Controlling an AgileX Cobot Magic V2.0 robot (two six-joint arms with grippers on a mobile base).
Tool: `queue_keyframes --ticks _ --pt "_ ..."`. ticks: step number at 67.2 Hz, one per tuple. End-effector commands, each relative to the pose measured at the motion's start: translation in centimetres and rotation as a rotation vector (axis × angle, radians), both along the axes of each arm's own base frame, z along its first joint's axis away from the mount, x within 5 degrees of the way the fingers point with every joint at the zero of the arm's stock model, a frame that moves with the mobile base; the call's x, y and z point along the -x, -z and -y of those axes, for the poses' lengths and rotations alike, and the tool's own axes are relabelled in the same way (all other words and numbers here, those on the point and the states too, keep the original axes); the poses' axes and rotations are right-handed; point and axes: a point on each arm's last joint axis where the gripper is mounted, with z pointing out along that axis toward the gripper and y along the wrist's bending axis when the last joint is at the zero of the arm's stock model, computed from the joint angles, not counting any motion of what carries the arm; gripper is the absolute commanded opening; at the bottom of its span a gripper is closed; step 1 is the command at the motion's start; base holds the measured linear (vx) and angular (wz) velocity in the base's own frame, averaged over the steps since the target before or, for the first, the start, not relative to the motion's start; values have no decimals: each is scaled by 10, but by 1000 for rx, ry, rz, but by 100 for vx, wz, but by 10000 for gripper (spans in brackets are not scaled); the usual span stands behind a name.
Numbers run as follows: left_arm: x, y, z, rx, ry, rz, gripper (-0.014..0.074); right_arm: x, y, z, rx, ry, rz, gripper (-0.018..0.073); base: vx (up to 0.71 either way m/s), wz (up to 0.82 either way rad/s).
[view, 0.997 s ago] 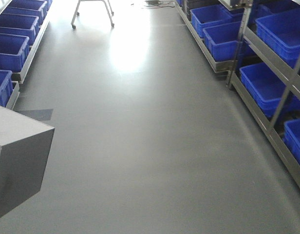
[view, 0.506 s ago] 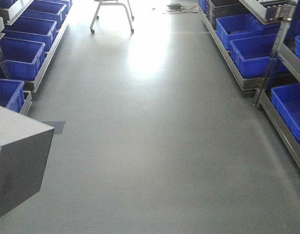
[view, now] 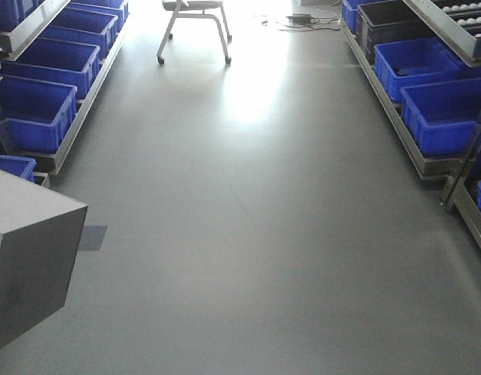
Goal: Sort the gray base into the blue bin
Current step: 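Drive down the shelf aisle toward the blue bin rack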
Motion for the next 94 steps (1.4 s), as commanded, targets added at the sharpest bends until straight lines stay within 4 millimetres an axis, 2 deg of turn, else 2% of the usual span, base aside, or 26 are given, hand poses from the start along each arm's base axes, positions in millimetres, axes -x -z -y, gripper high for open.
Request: queue_keyframes --ticks 1,70,94 --pt "2 -18 -2 82 -9 103 -7 -2 -5 1 24 4 53 -5 43 8" --pt "2 -18 -2 82 -9 103 -7 -2 -5 1 24 4 53 -5 40 14" --pt "1 -18 -2 81 -8 101 -8 -2 -5 1 24 4 53 -5 28 52"
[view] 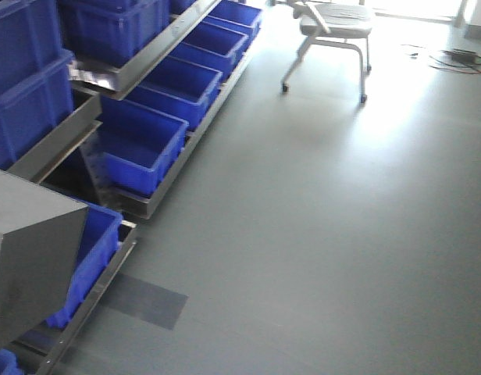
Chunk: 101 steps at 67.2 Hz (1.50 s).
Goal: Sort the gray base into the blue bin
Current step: 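Drive down the shelf aisle toward the blue bin rack, then stop beside the large empty blue bin, block still held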
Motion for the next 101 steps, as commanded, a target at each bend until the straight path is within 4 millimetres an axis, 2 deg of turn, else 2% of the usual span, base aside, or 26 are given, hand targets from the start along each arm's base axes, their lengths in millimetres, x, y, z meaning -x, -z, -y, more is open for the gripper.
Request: queue_keyframes --ticks 1,54,101 --pt "2 -18 -2 81 -8 101 -8 -2 -5 1 24 4 53 -5 22 83" --pt "2 -18 -2 81 -8 101 -8 -2 -5 1 24 4 53 -5 20 81" --pt "2 -18 -2 81 -8 101 -8 -2 -5 1 24 4 53 -5 15 62"
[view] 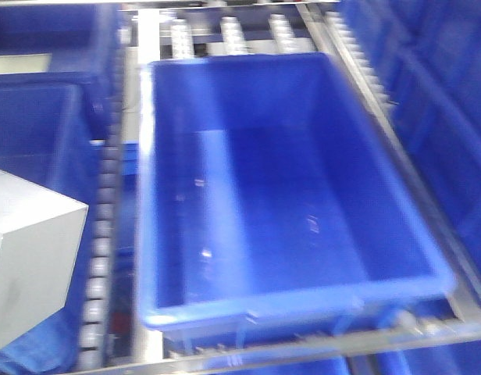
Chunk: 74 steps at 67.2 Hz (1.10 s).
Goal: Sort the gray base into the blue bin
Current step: 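Stop beside the large empty blue bin, block still held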
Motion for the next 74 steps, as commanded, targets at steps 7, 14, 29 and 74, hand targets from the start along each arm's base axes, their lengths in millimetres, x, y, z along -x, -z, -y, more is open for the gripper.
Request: queue_keyframes --ticks 7,14,29,74 --pt "2 -18 -2 81 -8 101 -8 -2 -5 1 24 4 53 -5 11 46" --pt "2 -18 -2 81 -8 101 -8 -2 -5 1 24 4 53 -5 10 39" --pt "2 -18 -2 81 -8 101 -8 -2 -5 1 24 4 53 -5 6 25" --pt "2 -18 -2 81 -8 101 -8 -2 -5 1 24 4 53 -5 0 1"
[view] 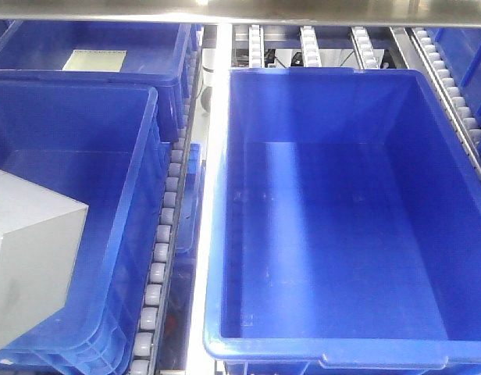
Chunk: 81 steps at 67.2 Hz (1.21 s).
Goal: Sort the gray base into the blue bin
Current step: 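Stop beside the large empty blue bin, block still held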
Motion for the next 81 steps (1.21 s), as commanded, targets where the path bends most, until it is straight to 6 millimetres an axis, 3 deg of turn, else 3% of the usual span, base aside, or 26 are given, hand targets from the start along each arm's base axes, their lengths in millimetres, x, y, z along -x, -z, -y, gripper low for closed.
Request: queue_keyframes --ticks 1,67,81 --pt "2 -18 -2 81 -8 101 -8 -2 -4 1 23 4 46 -5 0 0" --pt "1 -19 -2 87 -8 102 -8 -2 -4 1 23 4 46 -5 0 0" --pt "-18 -18 8 87 8 -16 -8 -2 -4 1 23 4 46 -5 0 0"
